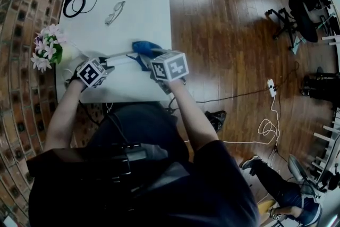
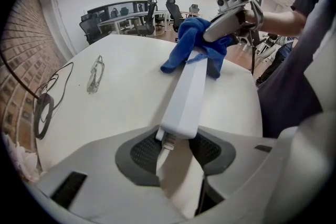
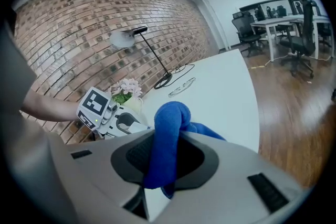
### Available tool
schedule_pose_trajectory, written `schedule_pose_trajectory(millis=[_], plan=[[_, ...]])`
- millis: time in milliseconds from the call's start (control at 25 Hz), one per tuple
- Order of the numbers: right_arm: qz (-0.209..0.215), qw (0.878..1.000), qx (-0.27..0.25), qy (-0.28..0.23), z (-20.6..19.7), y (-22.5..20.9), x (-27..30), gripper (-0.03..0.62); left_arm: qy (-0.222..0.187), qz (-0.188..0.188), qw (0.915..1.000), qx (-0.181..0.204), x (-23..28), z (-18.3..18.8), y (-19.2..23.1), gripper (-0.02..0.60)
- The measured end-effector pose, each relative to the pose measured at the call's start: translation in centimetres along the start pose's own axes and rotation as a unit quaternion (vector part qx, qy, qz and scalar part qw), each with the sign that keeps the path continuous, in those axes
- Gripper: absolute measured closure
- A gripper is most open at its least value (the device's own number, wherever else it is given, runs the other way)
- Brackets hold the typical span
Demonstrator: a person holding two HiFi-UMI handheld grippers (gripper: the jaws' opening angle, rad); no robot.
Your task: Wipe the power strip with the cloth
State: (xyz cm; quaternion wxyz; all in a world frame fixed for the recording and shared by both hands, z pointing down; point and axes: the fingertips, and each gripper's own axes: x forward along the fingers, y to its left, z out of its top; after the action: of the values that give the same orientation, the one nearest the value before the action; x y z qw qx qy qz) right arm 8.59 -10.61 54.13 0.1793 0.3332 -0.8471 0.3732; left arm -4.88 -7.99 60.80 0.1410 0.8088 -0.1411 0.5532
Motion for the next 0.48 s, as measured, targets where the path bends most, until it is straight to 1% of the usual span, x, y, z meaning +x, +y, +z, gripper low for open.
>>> schedule_pose_trajectory(millis=[160,240,320,360,480], plan=[[-0.013,1.0,0.004,-0.006,0.0,-0.8,-0.7,0.511,-0.002,0.0,1.0,0.003,0.0,-0.1,0.0,0.413],[-0.027,1.0,0.001,-0.004,0.0,-1.3,-1.1,0.511,-0.003,0.004,0.9999,0.009,0.2,-0.3,0.4,0.413],[-0.054,0.998,-0.008,0.01,-0.3,-2.5,-1.6,0.51,-0.004,0.009,0.9998,0.015,0.5,-0.7,0.8,0.413],[-0.068,0.998,-0.008,0.017,-0.6,-3.2,-1.9,0.496,-0.007,0.007,0.9999,0.013,0.4,-0.6,0.7,0.413],[-0.107,0.994,0.004,0.034,-1.8,-5.5,-3.1,0.505,-0.019,0.001,0.9998,0.005,0.1,-0.2,0.1,0.413]])
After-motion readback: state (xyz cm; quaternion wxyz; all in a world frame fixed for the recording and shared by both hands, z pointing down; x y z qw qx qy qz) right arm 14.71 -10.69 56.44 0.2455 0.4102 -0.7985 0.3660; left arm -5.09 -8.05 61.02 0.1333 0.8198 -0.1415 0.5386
